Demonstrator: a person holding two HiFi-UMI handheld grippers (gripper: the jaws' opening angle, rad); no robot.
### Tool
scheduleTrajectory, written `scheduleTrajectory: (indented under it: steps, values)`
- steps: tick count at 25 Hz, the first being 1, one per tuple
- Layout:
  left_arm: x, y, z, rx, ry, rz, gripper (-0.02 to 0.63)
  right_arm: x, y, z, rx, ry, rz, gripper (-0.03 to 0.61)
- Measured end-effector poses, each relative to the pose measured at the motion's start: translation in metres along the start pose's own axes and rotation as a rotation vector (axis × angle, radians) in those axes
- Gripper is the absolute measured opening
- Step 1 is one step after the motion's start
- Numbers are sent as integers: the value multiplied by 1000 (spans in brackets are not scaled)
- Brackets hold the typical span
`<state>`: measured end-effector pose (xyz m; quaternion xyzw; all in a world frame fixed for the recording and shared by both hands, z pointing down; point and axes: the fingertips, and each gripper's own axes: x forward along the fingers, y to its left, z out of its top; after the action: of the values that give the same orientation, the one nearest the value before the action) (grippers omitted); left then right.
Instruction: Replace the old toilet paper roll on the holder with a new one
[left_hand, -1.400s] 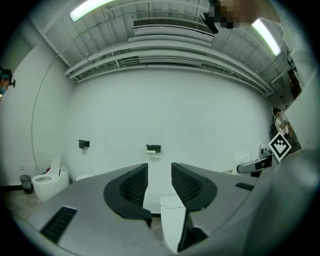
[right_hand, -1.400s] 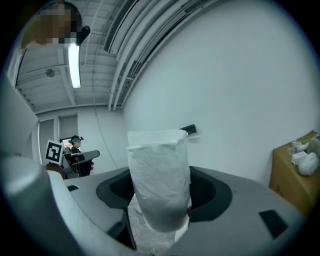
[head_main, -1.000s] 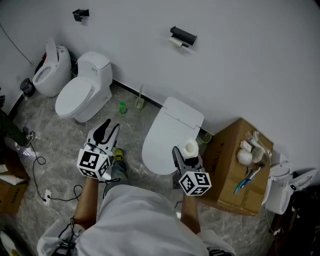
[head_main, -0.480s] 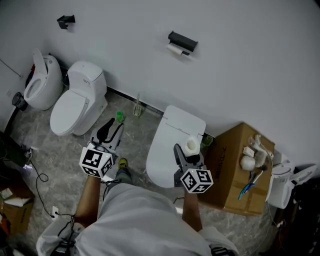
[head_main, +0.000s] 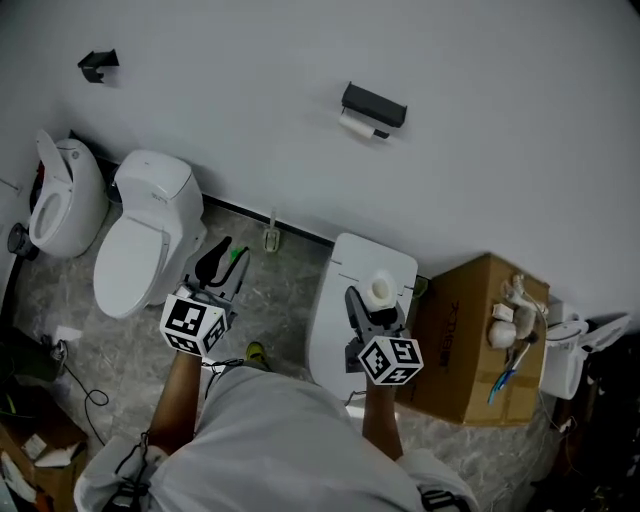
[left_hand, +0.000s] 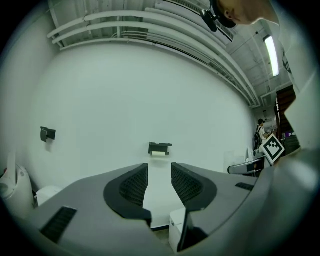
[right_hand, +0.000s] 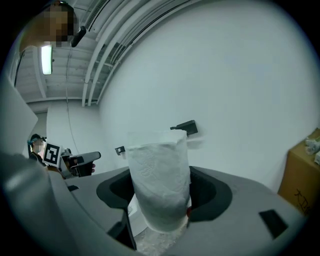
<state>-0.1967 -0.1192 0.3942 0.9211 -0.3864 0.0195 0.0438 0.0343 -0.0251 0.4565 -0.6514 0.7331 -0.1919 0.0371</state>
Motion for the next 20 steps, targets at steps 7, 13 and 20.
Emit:
scheduleTrajectory:
  steps: [7, 13, 20]
  values:
    - [45, 44, -4, -21, 27, -71, 143, 45, 6, -3, 7, 36, -68, 310]
    - [70, 48, -8, -20, 41, -132, 143, 45, -13, 6, 46, -18, -146, 310]
    - [101, 53, -10, -10, 51, -164, 143, 58, -36, 9, 83, -41, -189, 310]
